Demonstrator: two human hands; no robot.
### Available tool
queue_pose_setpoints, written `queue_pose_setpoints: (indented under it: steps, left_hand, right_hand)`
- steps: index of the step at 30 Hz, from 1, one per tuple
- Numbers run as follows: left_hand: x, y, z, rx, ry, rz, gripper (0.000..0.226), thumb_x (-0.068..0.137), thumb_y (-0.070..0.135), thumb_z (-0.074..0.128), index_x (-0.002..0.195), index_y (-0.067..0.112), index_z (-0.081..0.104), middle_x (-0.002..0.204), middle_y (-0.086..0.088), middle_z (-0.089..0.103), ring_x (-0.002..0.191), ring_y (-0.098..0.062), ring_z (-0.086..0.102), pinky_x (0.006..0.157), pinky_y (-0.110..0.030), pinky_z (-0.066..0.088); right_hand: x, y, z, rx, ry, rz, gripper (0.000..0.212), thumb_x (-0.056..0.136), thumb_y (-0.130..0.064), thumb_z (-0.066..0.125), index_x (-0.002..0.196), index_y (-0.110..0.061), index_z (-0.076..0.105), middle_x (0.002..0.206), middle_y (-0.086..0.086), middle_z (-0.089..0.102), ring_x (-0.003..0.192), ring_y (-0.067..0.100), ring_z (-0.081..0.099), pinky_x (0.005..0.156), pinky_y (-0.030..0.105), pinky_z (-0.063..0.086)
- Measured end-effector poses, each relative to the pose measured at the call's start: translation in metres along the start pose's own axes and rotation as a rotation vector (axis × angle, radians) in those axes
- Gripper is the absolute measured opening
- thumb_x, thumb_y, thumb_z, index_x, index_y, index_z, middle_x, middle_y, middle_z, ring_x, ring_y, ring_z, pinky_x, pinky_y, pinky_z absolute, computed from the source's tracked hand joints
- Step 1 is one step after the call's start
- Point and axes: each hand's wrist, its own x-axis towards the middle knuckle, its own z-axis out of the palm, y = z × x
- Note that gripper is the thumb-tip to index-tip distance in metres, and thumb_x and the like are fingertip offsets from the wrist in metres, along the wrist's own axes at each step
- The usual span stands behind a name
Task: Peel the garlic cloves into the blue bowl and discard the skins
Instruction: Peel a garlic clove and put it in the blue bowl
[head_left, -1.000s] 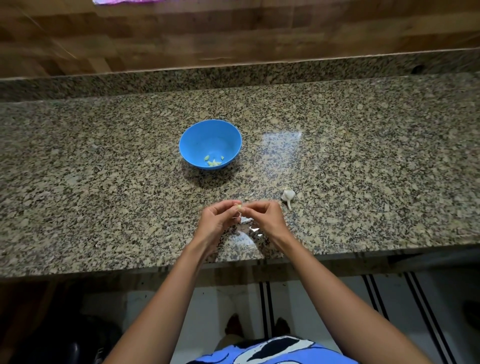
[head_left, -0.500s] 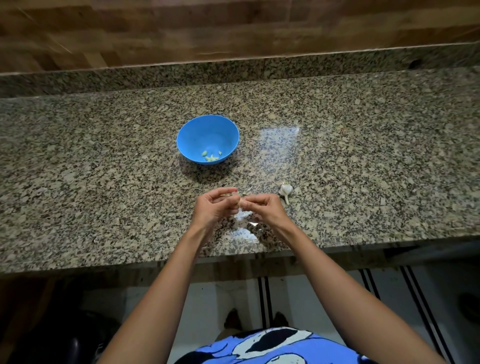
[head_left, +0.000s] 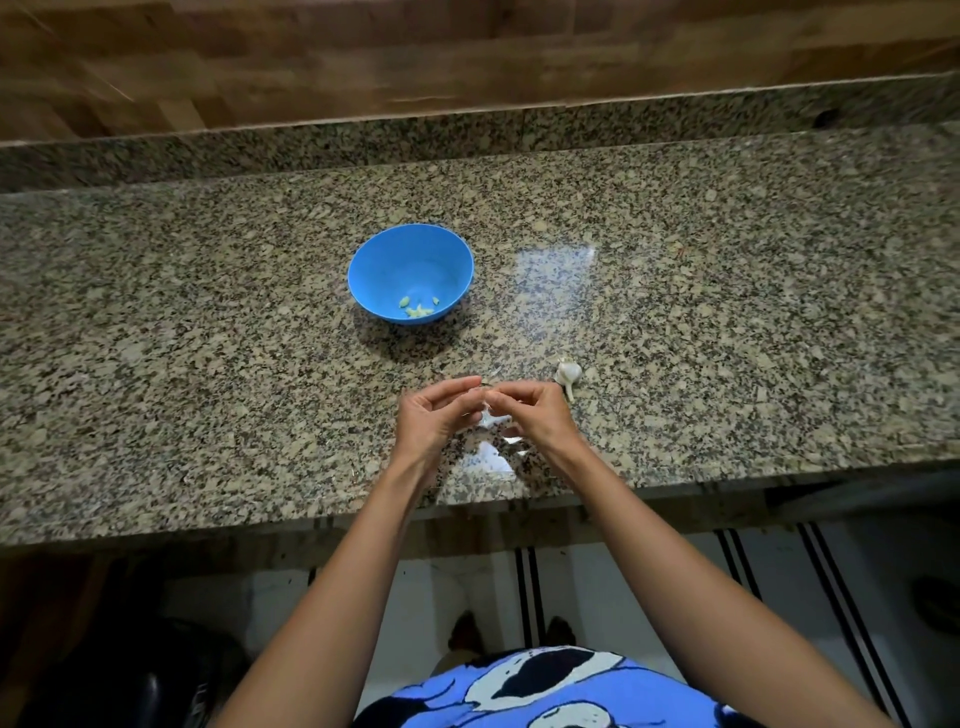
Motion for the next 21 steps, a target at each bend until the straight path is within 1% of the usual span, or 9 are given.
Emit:
queue_pose_setpoints:
  steps: [4,6,9,10,11,13,15,18,21]
  left_hand:
    - [0.000,-0.006,0.008,-0.015,0.077,0.061,0.025,0.078,-0.006,0.067,0.101,0.003,0.068,0.082,-0.011,0.073,0.064,-0.016,0.069,0.061,-0.021,0.057]
    - [0.000,-0.006,0.010,-0.114,0.105,0.008,0.030,0.080,-0.008,0.064,0.108,0.002,0.066,0.087,-0.015,0.072,0.066,-0.018,0.069,0.061,-0.022,0.058]
    - [0.002,-0.006,0.000,-0.324,0.100,-0.107,0.031,0.081,-0.008,0.063,0.109,0.004,0.065,0.095,-0.018,0.072,0.076,-0.022,0.070,0.065,-0.025,0.059]
    - [0.004,-0.006,-0.007,-0.267,0.125,-0.094,0.029,0.081,-0.006,0.064,0.108,0.005,0.066,0.095,-0.017,0.072,0.077,-0.021,0.070,0.066,-0.025,0.059]
    - [0.006,-0.004,-0.015,-0.096,0.175,-0.043,0.027,0.081,-0.003,0.066,0.105,0.007,0.067,0.095,-0.014,0.072,0.076,-0.017,0.070,0.065,-0.022,0.058]
    - [0.015,0.000,-0.034,0.440,0.303,0.140,0.020,0.082,0.003,0.068,0.101,0.009,0.069,0.089,-0.004,0.072,0.068,-0.001,0.067,0.061,-0.012,0.053]
    - [0.021,0.003,-0.047,0.787,0.307,0.246,0.016,0.083,0.008,0.068,0.100,0.009,0.070,0.088,0.002,0.070,0.068,0.002,0.063,0.062,-0.010,0.052]
    - [0.031,-0.001,-0.055,1.018,0.242,0.259,0.013,0.083,0.015,0.069,0.095,0.011,0.072,0.095,-0.004,0.071,0.086,-0.013,0.065,0.079,-0.027,0.056]
    - [0.031,-0.002,-0.052,0.973,0.284,0.301,0.012,0.084,0.012,0.067,0.095,0.010,0.071,0.094,-0.006,0.070,0.085,-0.016,0.065,0.078,-0.031,0.057]
  right_hand:
    - [-0.002,0.001,0.011,0.034,0.113,0.001,0.008,0.083,-0.012,0.068,0.081,-0.005,0.069,0.079,0.013,0.069,0.066,0.017,0.067,0.050,0.023,0.054]
    - [-0.001,-0.002,0.012,0.118,0.115,0.062,0.013,0.083,-0.012,0.067,0.086,0.000,0.069,0.080,0.015,0.070,0.067,0.019,0.067,0.051,0.027,0.055]
    - [0.001,0.000,0.007,0.160,0.130,0.145,0.011,0.085,-0.012,0.065,0.087,-0.001,0.068,0.078,0.011,0.068,0.063,0.017,0.064,0.051,0.027,0.054]
    - [0.001,0.002,0.004,0.086,0.162,0.146,0.010,0.086,-0.014,0.065,0.085,-0.004,0.068,0.076,0.011,0.068,0.061,0.018,0.062,0.049,0.026,0.052]
    - [0.003,0.007,0.000,-0.040,0.198,0.132,0.010,0.086,-0.016,0.065,0.081,-0.008,0.068,0.074,0.010,0.068,0.059,0.019,0.062,0.050,0.027,0.052]
    - [0.003,0.012,-0.008,-0.279,0.237,0.102,0.011,0.085,-0.021,0.066,0.075,-0.016,0.067,0.073,0.005,0.069,0.061,0.021,0.064,0.058,0.034,0.056]
    - [0.004,0.014,-0.012,-0.360,0.227,0.095,0.012,0.085,-0.021,0.066,0.073,-0.020,0.066,0.074,0.002,0.069,0.065,0.020,0.065,0.066,0.037,0.057]
    - [0.003,0.012,-0.011,-0.403,0.216,0.090,0.016,0.085,-0.015,0.065,0.070,-0.021,0.062,0.077,0.001,0.068,0.072,0.019,0.067,0.071,0.038,0.058]
    - [0.001,0.010,-0.012,-0.398,0.237,0.094,0.016,0.083,-0.010,0.065,0.069,-0.018,0.062,0.076,0.002,0.068,0.073,0.020,0.068,0.072,0.036,0.058]
